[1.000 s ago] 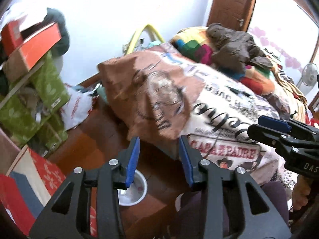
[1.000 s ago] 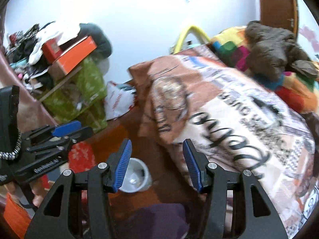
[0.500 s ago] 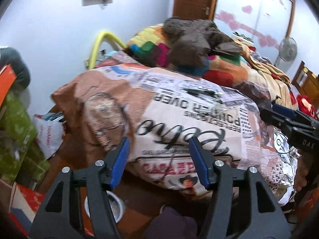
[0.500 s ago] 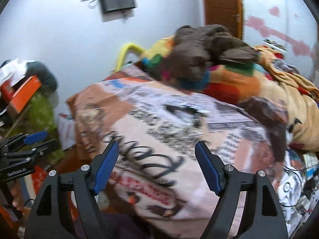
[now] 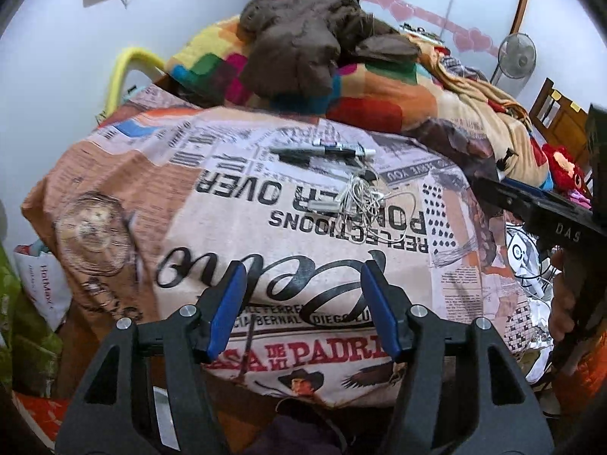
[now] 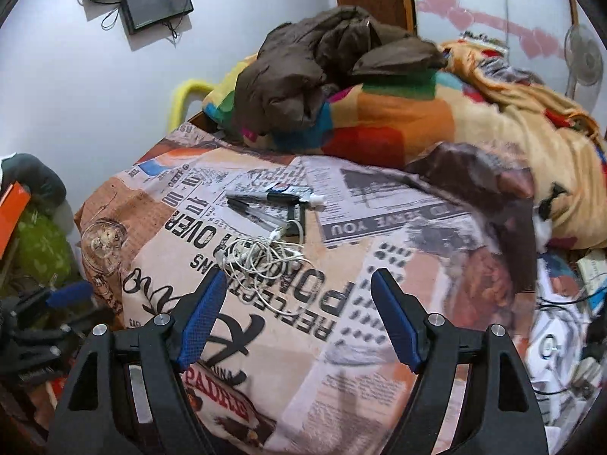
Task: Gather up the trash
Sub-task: 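Raise both open grippers back up to the items on the bed, then grasp the white earphone cable with the right gripper while the left grasps the white comb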
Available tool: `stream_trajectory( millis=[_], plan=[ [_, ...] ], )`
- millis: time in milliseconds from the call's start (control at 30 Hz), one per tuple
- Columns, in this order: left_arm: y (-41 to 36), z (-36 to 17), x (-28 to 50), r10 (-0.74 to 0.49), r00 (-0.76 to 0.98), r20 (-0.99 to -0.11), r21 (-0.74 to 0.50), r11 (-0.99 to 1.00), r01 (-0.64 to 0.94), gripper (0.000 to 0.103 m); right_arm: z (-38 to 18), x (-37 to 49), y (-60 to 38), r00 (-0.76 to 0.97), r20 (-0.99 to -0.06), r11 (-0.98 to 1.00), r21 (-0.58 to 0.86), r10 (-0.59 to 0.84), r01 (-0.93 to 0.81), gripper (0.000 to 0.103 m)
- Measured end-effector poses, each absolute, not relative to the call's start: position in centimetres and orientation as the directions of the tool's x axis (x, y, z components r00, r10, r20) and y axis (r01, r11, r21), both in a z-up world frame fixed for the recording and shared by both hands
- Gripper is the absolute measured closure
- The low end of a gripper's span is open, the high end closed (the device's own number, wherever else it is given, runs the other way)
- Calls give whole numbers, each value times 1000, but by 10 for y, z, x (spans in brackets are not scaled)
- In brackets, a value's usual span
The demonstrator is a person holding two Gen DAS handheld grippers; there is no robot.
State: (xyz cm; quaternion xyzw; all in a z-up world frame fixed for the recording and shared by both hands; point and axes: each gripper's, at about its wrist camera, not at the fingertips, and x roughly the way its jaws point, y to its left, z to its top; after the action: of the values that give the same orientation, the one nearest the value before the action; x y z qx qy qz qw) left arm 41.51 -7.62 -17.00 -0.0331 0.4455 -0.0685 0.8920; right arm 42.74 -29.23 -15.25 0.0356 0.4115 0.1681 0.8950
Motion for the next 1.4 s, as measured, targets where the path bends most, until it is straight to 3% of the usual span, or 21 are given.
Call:
stream_trajectory(
  millis=[333, 500, 600, 667, 733, 800, 900, 1133, 1400],
  plan=[
    [-66, -222, 458, -177, 543, -821, -174, 983, 57, 42, -215, 487, -259, 482, -772, 910, 363, 414, -199, 27],
    [-58, -246, 467, -193, 511, -838, -204, 978, 35, 42, -235, 499, -246, 492, -792, 932, 314, 362, -180, 28],
    [-57, -256, 468, -197, 503, -841, -206, 978, 38, 41, -243, 499, -237, 499, -805, 946, 243, 321, -215, 45],
    [-58, -259, 468, -196, 502, -843, -201, 979, 44, 42, -244, 495, -234, 515, -805, 951, 194, 295, -242, 49],
    [-59, -261, 469, -196, 500, -844, -198, 979, 51, 42, -244, 495, -234, 512, -808, 950, 181, 292, -255, 69],
    [-61, -260, 470, -202, 500, -842, -202, 978, 55, 42, -244, 494, -239, 499, -808, 943, 199, 313, -268, 82],
    [-65, -255, 472, -208, 506, -837, -204, 977, 64, 41, -243, 494, -253, 477, -805, 932, 252, 352, -262, 92],
    [-79, -235, 483, -252, 523, -814, -237, 967, 97, 41, -226, 477, -279, 507, -777, 927, 285, 373, -246, 96],
    [-113, -237, 512, -239, 522, -819, -192, 971, 144, 41, -230, 463, -304, 521, -780, 937, 279, 348, -209, 96]
  ],
)
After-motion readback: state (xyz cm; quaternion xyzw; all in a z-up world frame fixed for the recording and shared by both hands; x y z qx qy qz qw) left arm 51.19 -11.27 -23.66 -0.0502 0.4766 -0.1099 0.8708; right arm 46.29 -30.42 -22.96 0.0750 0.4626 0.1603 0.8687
